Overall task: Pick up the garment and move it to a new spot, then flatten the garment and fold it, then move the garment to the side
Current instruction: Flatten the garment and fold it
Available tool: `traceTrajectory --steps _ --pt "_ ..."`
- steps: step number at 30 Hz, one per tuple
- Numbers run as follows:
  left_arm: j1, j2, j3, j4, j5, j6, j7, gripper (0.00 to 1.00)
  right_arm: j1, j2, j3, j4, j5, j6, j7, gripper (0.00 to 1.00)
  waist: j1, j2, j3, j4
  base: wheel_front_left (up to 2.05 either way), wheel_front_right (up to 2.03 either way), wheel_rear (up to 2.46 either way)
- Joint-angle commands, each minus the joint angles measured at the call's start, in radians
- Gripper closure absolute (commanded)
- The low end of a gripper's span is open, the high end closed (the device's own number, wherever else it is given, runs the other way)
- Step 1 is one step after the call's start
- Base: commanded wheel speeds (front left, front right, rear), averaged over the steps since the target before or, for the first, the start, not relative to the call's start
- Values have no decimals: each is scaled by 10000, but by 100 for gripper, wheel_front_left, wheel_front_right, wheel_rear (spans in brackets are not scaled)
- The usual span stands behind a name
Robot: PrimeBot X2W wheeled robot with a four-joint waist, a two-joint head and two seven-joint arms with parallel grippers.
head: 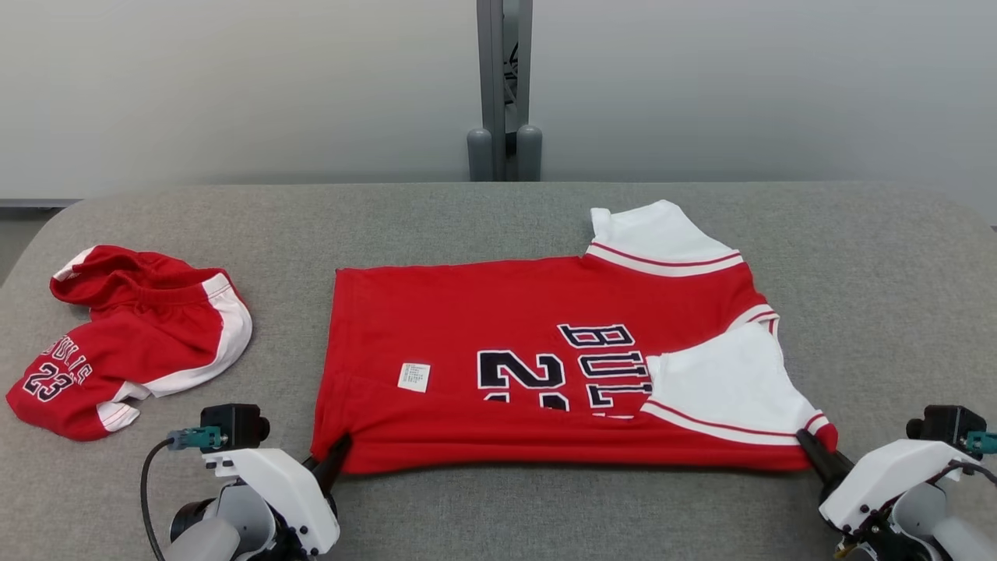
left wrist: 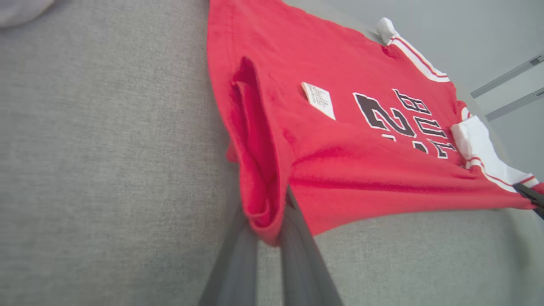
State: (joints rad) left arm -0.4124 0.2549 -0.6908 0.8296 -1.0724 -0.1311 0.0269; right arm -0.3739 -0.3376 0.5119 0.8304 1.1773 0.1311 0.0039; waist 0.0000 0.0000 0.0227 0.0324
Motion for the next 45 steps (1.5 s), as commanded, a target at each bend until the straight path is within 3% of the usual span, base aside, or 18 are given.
traceTrajectory --steps 1,8,18,22,27,28,29,31,32,33,40,45 --pt "218 358 -18 -96 39 13 103 100 259 -118 -121 -47 202 -4 277 100 0 0 -118 -26 0 0 0" --pt "606 798 -265 -724 98 28 550 100 1016 -253 -83 -716 341 -4 1040 100 0 0 -346 19 0 0 0" --pt "1417 1504 -499 -2285 -3 356 1300 100 3068 -668 -651 -2590 749 -4 2586 100 0 0 -459 160 0 0 0" --pt "1832 1873 -546 -2945 -92 584 1622 100 3759 -855 -1130 -3163 673 -14 2928 100 0 0 -506 161 0 0 0" --pt "2295 2190 -541 -3740 -266 845 1962 100 4143 -627 -1867 -3633 388 -11 3188 100 0 0 -555 140 0 0 0" --pt "2370 2236 -534 -3890 -288 909 1972 100 4195 -556 -2082 -3657 298 -10 3198 78 0 0 -558 139 0 0 0" --pt "2429 2277 -536 -4006 -312 973 2013 100 4215 -494 -2228 -3686 187 -7 3241 0 0 0 -560 139 0 0 0" --pt "2515 2337 -529 -4208 -347 1103 2077 61 4256 -311 -2469 -3813 -7 1 3483 0 0 0 -571 139 0 0 0" --pt "2569 2350 -521 -4304 -352 1162 2087 52 4242 -261 -2675 -3856 -122 -1 3544 0 0 0 -573 135 0 0 0" --pt "2603 2383 -522 -4389 -330 1249 2106 0 4237 -237 -2889 -3870 -266 -1 3567 0 0 0 -570 131 0 0 0" --pt "2568 2840 -466 -4740 99 1891 1956 0 3983 156 -4479 -4352 -1658 1 3521 0 0 0 -567 125 0 0 0" --pt "2176 3182 -103 -4915 528 2442 1377 0 3692 328 -5271 -5447 -3271 1 2621 0 0 0 -520 135 0 0 0"
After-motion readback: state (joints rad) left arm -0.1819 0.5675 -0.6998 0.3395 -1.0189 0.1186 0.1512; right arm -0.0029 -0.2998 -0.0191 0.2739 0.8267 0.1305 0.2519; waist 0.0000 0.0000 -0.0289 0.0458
